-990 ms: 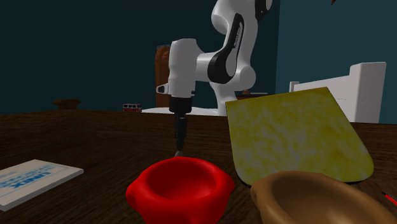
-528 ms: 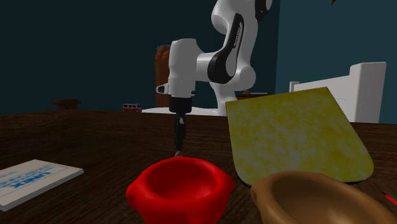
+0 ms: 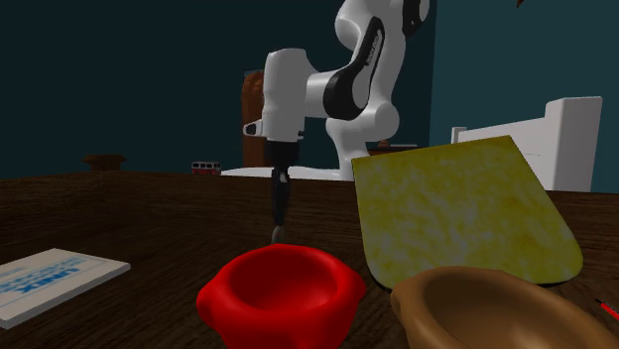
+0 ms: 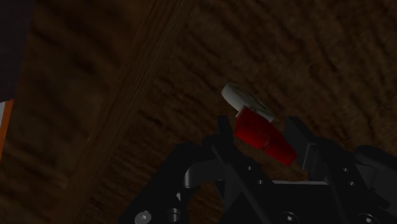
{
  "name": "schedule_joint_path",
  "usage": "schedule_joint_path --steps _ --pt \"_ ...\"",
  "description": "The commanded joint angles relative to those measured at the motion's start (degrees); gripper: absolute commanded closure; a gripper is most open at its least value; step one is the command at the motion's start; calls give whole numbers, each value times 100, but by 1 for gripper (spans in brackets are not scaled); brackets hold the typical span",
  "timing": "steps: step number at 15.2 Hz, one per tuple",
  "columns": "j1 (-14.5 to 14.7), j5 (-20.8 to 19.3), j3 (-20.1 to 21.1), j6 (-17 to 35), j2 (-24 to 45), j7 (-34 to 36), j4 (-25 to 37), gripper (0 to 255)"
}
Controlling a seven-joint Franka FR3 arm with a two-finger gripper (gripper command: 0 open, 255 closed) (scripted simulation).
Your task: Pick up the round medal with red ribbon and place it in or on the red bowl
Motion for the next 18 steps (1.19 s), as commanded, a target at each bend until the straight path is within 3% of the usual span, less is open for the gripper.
schedule_joint_path --steps 1,18 --pt "47 29 -57 -271 -220 -43 47 255" --pt "165 -15 -419 -2228 -1522 -238 712 255"
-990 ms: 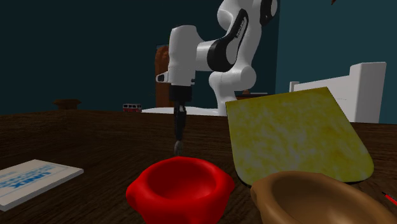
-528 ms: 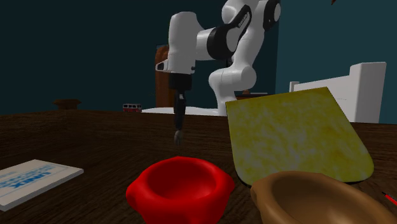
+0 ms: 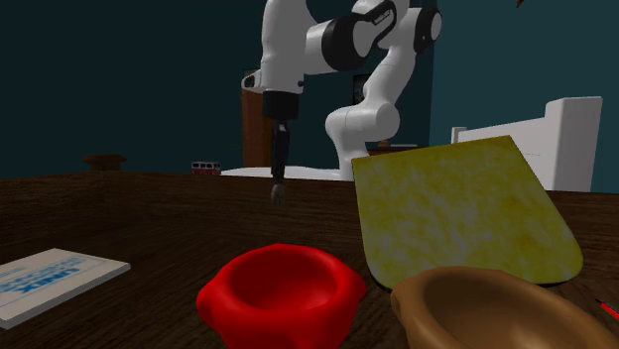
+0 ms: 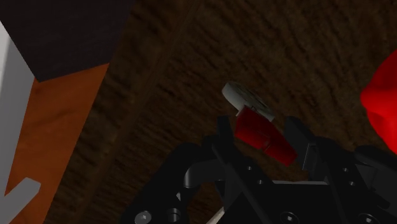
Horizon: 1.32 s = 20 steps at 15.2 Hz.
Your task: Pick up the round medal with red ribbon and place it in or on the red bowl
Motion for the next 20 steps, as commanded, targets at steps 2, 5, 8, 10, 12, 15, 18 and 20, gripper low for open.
schedule_joint_path --steps 2,5,8,10,12,15,18,20 --pt "1 -25 -54 -297 -157 -24 139 255" --pt "-5 -54 -104 -587 -279 -44 308 255" --pt "-14 -85 -151 -865 -379 -62 487 255" --pt "-21 -104 -179 -1033 -431 -72 605 255" --pt "43 -2 67 -986 -94 192 898 255" --pt "83 89 428 -936 423 582 1377 255" --pt "70 100 782 -914 953 976 1899 255" --pt "39 61 1016 -917 1316 1248 2270 255"
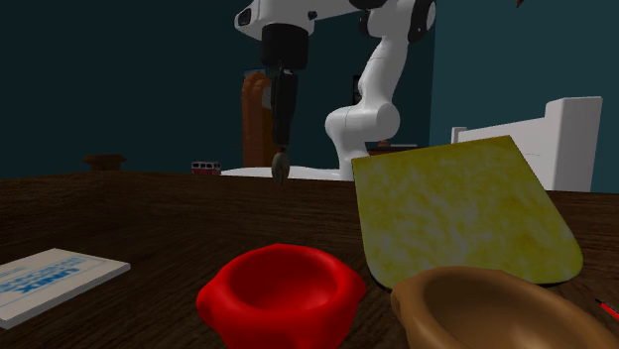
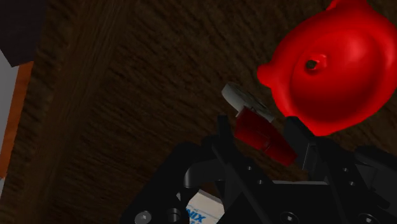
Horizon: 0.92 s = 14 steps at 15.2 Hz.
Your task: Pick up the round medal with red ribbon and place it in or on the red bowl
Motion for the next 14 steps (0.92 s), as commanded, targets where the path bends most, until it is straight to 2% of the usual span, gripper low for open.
schedule_joint_path --steps 1,5,9,14 --pt "-53 -65 248 8 429 292 426 255" --pt "-148 -313 714 -60 1211 890 1246 255" --pt "-218 -755 1168 -211 2086 1564 2156 255" --pt "-212 -881 1239 74 2291 1709 2033 255"
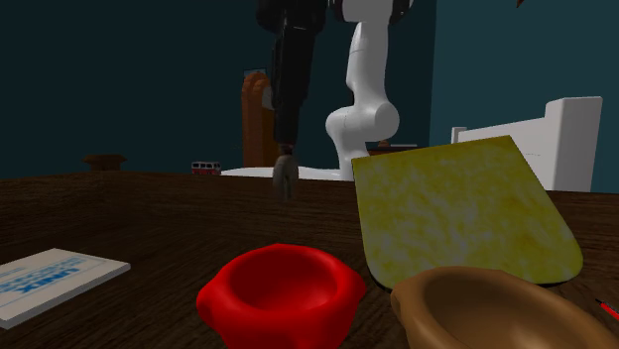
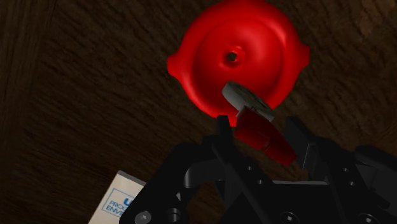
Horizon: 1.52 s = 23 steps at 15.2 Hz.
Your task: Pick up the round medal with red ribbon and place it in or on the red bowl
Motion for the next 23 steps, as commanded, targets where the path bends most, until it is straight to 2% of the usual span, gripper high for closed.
schedule_joint_path --steps 1,16,23 --pt "-3 -50 24 146 77 50 -84 255" --pt "-22 -578 140 1255 743 513 -694 255" --pt "-21 -578 139 1255 743 513 -694 255"
